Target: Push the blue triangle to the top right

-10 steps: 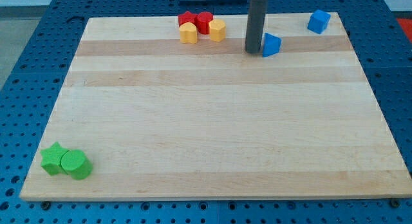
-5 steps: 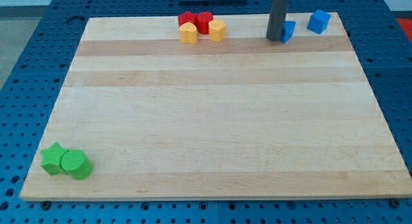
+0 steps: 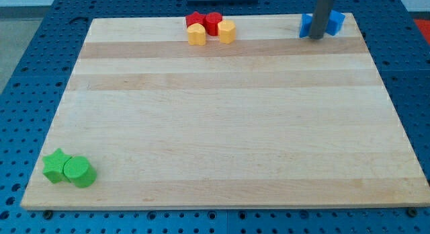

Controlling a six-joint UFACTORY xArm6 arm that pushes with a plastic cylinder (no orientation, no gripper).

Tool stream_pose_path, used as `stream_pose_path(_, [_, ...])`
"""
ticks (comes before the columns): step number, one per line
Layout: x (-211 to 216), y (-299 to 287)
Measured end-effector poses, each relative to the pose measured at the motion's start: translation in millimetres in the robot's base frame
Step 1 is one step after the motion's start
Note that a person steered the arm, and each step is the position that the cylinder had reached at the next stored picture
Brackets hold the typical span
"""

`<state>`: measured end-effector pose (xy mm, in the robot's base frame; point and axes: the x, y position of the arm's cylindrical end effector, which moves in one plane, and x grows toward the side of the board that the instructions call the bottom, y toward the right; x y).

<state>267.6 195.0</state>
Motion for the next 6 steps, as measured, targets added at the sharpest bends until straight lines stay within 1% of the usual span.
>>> stream_pose_path(1, [11.9, -32.4])
stream_pose_path(2, [10.2, -63.2])
stream_pose_path(3, [-8.8, -62.5])
stream_pose_path(6, [-14.8, -16.5])
